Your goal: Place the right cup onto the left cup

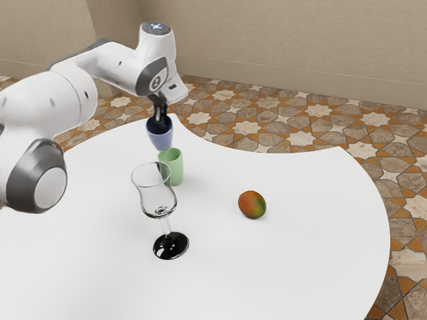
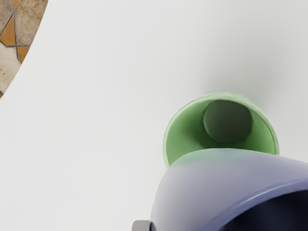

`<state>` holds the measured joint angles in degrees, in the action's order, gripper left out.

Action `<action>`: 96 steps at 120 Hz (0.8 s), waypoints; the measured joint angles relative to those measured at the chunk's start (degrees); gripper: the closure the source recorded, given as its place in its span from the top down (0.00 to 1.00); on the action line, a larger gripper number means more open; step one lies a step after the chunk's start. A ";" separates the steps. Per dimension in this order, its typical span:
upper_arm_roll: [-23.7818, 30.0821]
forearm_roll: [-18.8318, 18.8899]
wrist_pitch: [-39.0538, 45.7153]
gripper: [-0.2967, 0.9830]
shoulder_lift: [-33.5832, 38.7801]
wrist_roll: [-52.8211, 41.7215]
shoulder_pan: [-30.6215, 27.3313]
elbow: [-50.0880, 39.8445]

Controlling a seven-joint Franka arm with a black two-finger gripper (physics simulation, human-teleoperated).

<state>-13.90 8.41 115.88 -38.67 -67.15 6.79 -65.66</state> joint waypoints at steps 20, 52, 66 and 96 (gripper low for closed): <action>0.60 -0.19 1.13 0.15 -2.27 -4.19 -0.38 1.93; 1.59 -0.58 4.15 0.15 -4.37 -9.54 -0.88 2.66; 1.68 -1.00 4.84 0.15 -4.36 -11.06 -0.64 1.57; 0.98 -1.86 5.19 0.15 -1.09 -12.58 -0.55 -4.90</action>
<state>-12.92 6.55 121.07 -39.76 -79.72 6.25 -70.56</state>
